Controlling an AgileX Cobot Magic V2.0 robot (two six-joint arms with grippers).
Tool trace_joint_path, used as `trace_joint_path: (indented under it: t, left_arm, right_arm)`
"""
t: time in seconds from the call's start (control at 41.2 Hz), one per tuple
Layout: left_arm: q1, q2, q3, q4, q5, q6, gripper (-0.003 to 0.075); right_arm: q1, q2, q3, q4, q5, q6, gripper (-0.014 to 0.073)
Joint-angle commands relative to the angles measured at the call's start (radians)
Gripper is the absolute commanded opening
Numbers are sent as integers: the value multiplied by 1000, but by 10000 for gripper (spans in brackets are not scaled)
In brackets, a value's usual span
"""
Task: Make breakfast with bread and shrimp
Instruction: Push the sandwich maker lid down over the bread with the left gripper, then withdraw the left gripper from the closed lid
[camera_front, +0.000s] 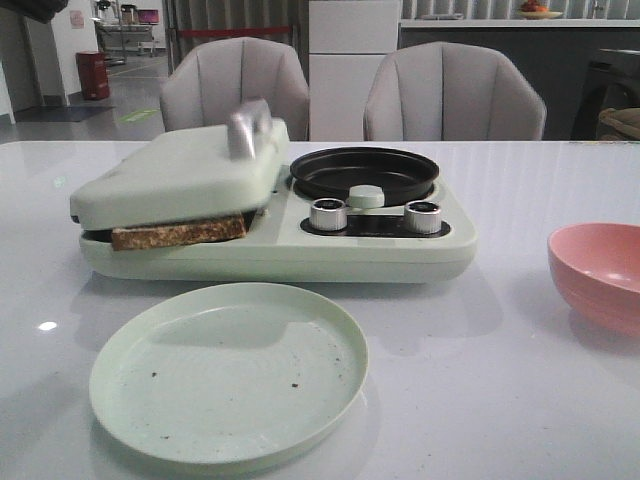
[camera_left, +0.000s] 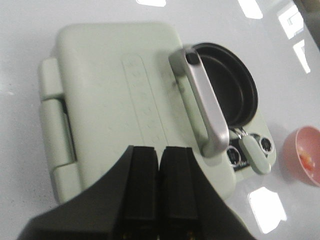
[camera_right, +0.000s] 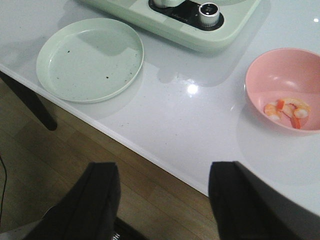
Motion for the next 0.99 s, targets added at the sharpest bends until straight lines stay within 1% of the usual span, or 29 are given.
trace_joint_path:
  t: [0.0, 0.218, 0.388, 0.534, 0.607, 0.825, 0.97]
  left_arm:
    - [-63, -119, 24, 4, -27, 14, 100]
    - [-247, -320, 230, 83, -160, 23, 100]
    - [-417, -485, 393, 219, -248, 23, 100]
    - [-515, -610, 530, 288, -307, -43, 102]
    - [-535, -676, 585, 377, -320, -121, 102]
    - [-538, -852, 698, 694, -324, -452, 102]
    - [-538, -943, 726, 719, -318, -457, 101]
  right_arm:
    - [0, 6, -23, 5, -61, -2, 493]
    - [0, 6, -23, 5, -61, -2, 493]
    - [0, 6, -23, 5, -61, -2, 493]
    - [0, 6, -23, 5, -61, -2, 493]
    - [0, 6, -23, 5, -61, -2, 493]
    - [0, 6, -23, -9, -68, -7, 493]
    - [0, 6, -23, -23, -77, -7, 493]
